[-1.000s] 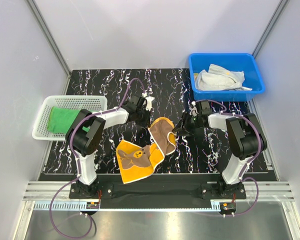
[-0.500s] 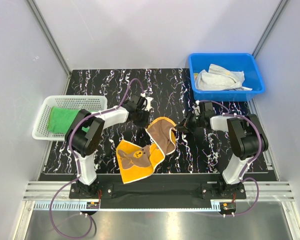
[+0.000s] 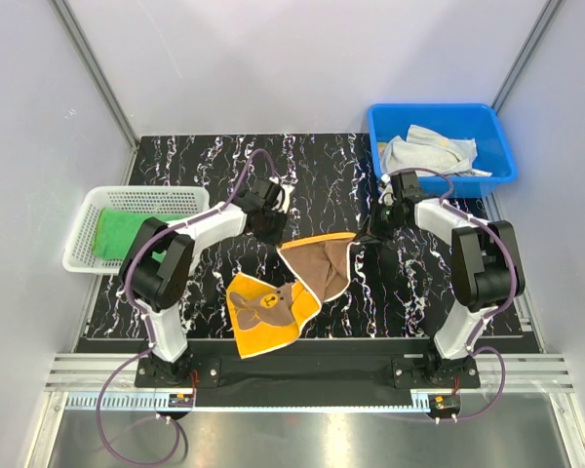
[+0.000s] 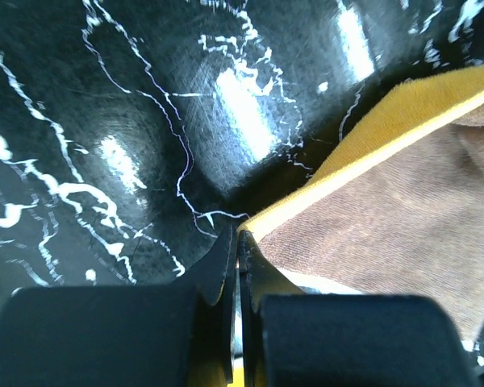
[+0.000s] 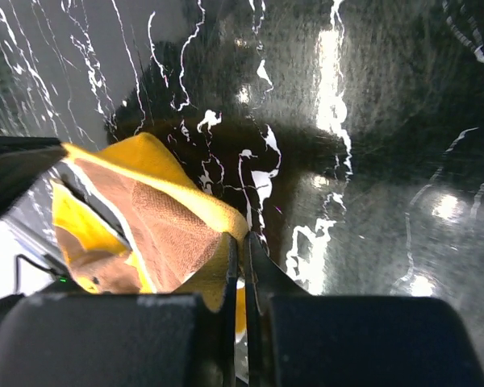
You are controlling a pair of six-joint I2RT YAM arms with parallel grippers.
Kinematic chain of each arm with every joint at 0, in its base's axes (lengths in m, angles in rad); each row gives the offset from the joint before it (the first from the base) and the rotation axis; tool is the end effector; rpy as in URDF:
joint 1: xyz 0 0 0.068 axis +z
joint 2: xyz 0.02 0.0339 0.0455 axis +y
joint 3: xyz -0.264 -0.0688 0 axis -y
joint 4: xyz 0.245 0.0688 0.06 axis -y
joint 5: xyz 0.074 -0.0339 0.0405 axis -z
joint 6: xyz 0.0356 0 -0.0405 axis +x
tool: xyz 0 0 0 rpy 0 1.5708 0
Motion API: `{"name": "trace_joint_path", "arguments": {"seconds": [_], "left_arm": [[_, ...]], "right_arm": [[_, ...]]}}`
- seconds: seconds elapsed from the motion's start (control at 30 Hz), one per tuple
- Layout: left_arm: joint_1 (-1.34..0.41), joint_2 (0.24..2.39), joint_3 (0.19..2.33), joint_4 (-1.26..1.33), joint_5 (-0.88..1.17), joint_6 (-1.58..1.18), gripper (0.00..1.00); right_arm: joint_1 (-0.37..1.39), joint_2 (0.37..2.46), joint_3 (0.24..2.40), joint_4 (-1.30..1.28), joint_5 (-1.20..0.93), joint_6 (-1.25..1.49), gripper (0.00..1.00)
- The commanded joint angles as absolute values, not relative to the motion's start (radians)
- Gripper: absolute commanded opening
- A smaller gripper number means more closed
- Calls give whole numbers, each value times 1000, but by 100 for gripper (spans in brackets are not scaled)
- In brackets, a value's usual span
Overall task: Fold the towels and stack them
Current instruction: Flatten out the crumpled towel
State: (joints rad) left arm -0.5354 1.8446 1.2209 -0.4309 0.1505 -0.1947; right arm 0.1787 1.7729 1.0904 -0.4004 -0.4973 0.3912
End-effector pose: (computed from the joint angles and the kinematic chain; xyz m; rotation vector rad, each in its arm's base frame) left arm 0.3234 -0.1981 0.1783 0.5066 2.6304 -0.4410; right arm 0.3417 0.0790 0.1712 0.1163 2.6937 0.8439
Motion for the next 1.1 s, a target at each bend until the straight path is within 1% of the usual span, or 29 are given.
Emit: {"name": "trace_joint_path", "arguments": {"seconds": [0.0, 0.1, 0.2, 0.3, 0.33, 0.43, 0.53, 0.6, 0.7, 0.8, 0.87, 1.0, 1.07], "left_arm": [[-531, 1764, 1295, -488, 92, -173, 0], [-531, 1714, 1347, -537, 13, -156, 0], [-529, 1652, 1413, -575, -78, -132, 0], [-529, 1614, 1526, -650, -127, -97, 0], [-531, 1608, 1601, -673, -150, -83, 0], [-532, 1588, 1733, -747, -211, -51, 0], [-531, 1556, 1821, -750, -300, -6, 0], [-531, 1554, 1874, -771, -336, 34, 0], [-532, 1554, 2014, -833, -347, 64, 0], [-558, 1511, 2019, -859, -334, 77, 0], [-595, 1441, 1987, -845, -324, 94, 0], [-664, 1298, 1880, -812, -311, 74, 0], [-686, 1209, 1855, -795, -258, 69, 0]], "right_arm": [[178, 1732, 1201, -518, -443, 267, 0], [176, 1704, 1261, -580, -382, 239, 0], [178, 1648, 1348, -566, -330, 209, 0], [178, 1600, 1442, -597, -345, 163, 0], [181, 1591, 1506, -603, -368, 144, 0], [199, 1540, 1623, -603, -394, 92, 0], [259, 1485, 1701, -551, -342, -23, 0], [268, 1479, 1764, -526, -321, -35, 0], [278, 1494, 1889, -566, -328, -31, 0], [308, 1482, 1969, -652, -339, -51, 0], [343, 1428, 1965, -687, -350, -60, 0], [373, 1280, 1852, -712, -423, -37, 0], [374, 1178, 1797, -716, -443, -28, 0]]}}
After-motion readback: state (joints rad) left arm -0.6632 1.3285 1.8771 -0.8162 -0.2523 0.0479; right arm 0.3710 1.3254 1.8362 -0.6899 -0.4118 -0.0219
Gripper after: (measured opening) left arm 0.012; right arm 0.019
